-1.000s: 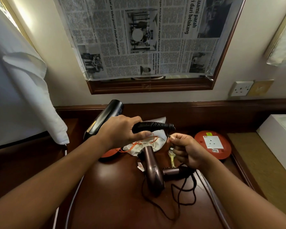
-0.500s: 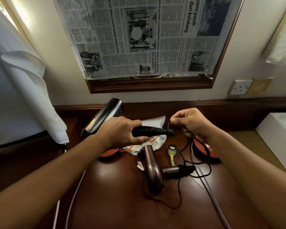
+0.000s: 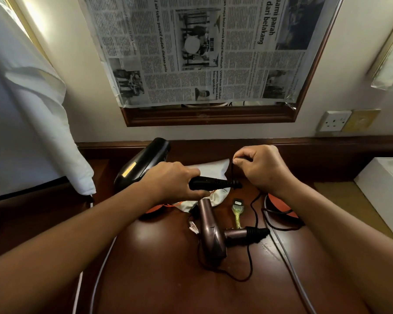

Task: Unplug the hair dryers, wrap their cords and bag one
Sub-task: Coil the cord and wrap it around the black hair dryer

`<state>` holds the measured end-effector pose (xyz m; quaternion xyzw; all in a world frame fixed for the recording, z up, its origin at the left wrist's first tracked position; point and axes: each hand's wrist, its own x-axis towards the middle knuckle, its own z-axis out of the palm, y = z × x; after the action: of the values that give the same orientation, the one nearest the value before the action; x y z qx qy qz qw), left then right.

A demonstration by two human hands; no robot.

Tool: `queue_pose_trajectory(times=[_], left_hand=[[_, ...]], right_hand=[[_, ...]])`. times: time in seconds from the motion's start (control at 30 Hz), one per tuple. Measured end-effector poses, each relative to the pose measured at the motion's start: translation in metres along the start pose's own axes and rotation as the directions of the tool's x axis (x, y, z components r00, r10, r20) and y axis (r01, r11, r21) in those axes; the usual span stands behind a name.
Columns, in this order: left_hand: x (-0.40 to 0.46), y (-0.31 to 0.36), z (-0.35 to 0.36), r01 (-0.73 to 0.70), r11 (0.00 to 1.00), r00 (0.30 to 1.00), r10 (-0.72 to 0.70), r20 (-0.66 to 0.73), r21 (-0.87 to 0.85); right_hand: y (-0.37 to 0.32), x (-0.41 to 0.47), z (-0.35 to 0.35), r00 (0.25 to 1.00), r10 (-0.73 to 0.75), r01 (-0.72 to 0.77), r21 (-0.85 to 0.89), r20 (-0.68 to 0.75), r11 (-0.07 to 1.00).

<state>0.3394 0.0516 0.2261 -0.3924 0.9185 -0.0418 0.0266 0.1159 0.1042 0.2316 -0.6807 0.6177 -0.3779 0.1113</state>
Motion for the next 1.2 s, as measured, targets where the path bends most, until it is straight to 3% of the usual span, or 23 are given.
queue_pose_trajectory(times=[0.2,0.37,0.83,1.03,1.2], left_hand=[[0.002,0.009,-0.001,0.006,1.000,0.998,-0.006,0.056,0.001],[0.003,0.019,0.002,-0.061,0.998,0.998,0.060,0.031,0.027],[0.014,0.004,0.010,0.164,0.986,0.984,-0.163,0.075,-0.003],[0.020,0.003,0.009,0.198,0.980,0.980,-0.198,0.029,-0.008],[0.023,0.004,0.012,0.208,0.978,0.978,-0.209,0.002,-0.032]], right_hand=[[0.004,-0.012,0.005,0.988,-0.153,0.153,-0.028,-0.008,0.988],[0.005,-0.013,0.010,0.993,-0.113,0.113,0.001,0.024,0.994],[0.002,-0.031,0.010,0.987,-0.140,0.139,-0.010,-0.082,0.990],[0.001,-0.054,0.032,0.989,0.021,-0.005,0.107,-0.145,0.994],[-0.003,-0.071,0.048,0.963,0.267,-0.240,0.330,-0.038,0.913]])
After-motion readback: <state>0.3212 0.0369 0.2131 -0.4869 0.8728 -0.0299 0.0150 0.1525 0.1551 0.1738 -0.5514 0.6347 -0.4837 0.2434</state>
